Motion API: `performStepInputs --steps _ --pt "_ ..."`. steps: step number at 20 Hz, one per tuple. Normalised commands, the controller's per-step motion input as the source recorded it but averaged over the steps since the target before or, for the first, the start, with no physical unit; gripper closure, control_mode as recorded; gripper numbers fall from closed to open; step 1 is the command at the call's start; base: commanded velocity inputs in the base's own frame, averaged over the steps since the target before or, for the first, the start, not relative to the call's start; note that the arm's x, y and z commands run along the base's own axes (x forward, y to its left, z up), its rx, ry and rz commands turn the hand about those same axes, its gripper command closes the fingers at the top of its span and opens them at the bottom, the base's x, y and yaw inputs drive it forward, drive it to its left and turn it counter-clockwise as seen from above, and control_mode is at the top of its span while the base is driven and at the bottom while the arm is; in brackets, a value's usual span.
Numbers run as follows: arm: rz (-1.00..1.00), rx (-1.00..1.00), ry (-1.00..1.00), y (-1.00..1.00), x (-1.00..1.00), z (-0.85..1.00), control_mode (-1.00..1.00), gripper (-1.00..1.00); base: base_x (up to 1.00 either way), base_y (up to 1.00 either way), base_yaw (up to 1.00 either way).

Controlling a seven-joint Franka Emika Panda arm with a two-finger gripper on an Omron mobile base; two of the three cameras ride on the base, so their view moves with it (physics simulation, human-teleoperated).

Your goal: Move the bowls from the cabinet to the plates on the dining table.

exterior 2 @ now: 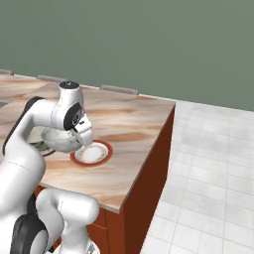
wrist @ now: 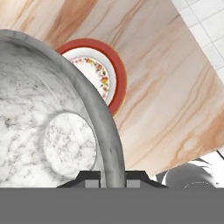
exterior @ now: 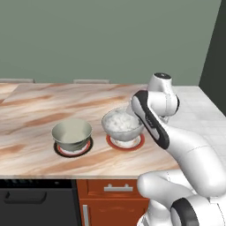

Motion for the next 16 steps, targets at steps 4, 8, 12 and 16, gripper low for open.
performStepInputs --steps 4,8,12,16 --pt "-0.02 0.0 0.01 -0.02 0.31 -0.22 -1.0 1.0 0.0 0.0 0.0" --pt "-0.03 0.01 0.02 -0.02 0.34 -0.24 -1.0 1.0 0.0 0.0 0.0" --pt "-0.03 0.02 0.02 -0.06 0.28 -0.27 -1.0 1.0 0.0 0.0 0.0" --pt "-0.04 0.02 0.02 -0.04 0.29 -0.32 -1.0 1.0 0.0 0.0 0.0"
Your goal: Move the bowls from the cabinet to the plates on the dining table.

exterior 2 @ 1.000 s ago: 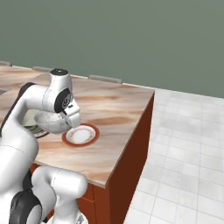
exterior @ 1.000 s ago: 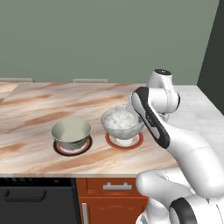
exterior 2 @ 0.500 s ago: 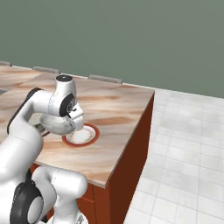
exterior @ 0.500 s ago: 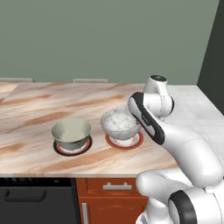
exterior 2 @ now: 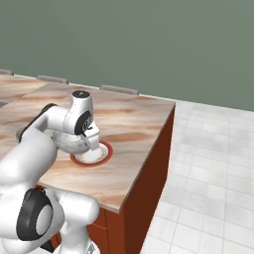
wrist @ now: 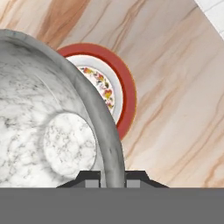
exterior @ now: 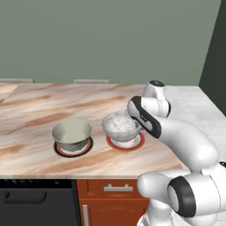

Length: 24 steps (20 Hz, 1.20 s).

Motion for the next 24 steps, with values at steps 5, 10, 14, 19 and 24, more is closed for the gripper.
performStepInputs --steps 5,10,14,19,24 --pt "-0.03 0.01 0.0 -0.02 0.29 -0.28 -1.0 1.0 0.0 0.0 0.0" --pt "-0.02 0.0 0.0 -0.02 0.29 -0.27 -1.0 1.0 0.0 0.0 0.0" --pt "-0.01 0.02 0.01 -0.09 0.22 -0.21 -1.0 1.0 0.0 0.0 0.0" --pt "0.0 0.01 0.0 -0.07 0.19 -0.26 -1.0 1.0 0.0 0.0 0.0" --pt "-0.01 0.01 0.0 -0.02 0.23 -0.27 -1.0 1.0 0.0 0.0 0.0"
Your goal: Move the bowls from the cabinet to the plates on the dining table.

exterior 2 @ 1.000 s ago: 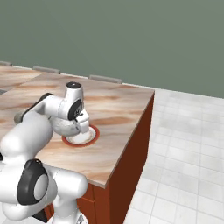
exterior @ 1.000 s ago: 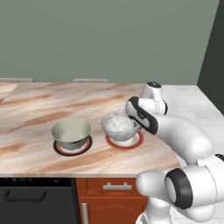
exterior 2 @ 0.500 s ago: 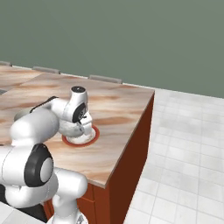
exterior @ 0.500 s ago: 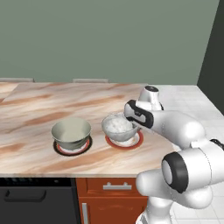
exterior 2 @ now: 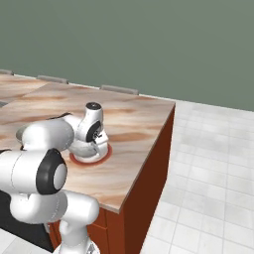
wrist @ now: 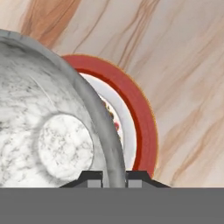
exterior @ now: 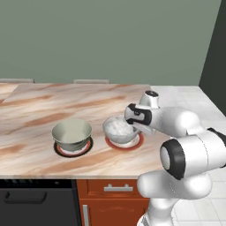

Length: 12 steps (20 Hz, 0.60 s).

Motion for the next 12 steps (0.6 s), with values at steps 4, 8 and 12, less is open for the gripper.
performStepInputs --steps 4,8,12 --pt "-0.04 0.01 0.0 -0.01 0.32 -0.19 -1.0 1.0 0.0 0.0 0.0" --pt "-0.05 0.0 0.01 -0.06 0.24 -0.15 -1.0 1.0 0.0 0.0 0.0" --pt "-0.02 -0.04 0.03 0.03 0.02 0.0 -1.0 -1.0 0.0 0.0 0.0"
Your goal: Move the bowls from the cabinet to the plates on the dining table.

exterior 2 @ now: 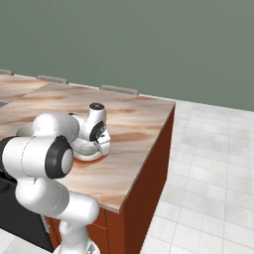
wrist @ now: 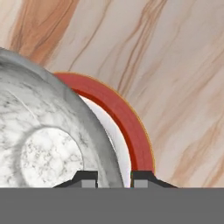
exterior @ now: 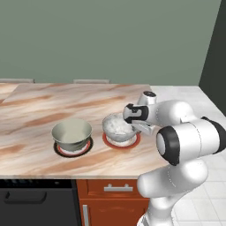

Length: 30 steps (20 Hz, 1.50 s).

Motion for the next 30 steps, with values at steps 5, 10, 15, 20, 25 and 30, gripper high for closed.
performStepInputs --steps 5,10,15,20,25,30 --pt "-0.01 -0.05 0.03 0.0 0.0 0.13 -1.0 -1.0 0.0 0.0 0.0" --pt "0.0 -0.02 0.0 -0.07 -0.08 0.19 -1.0 -1.0 0.0 0.0 0.0" --pt "0.0 0.0 -0.01 -0.14 -0.16 0.31 -1.0 -1.0 0.0 0.0 0.0" --pt "0.0 0.0 -0.02 -0.11 -0.17 0.45 -1.0 -1.0 0.0 0.0 0.0" --pt "0.0 0.01 -0.03 -0.09 -0.18 0.5 -1.0 -1.0 0.0 0.0 0.0" --pt "0.02 0.0 -0.08 -0.07 -0.29 0.45 -1.0 -1.0 0.0 0.0 0.0"
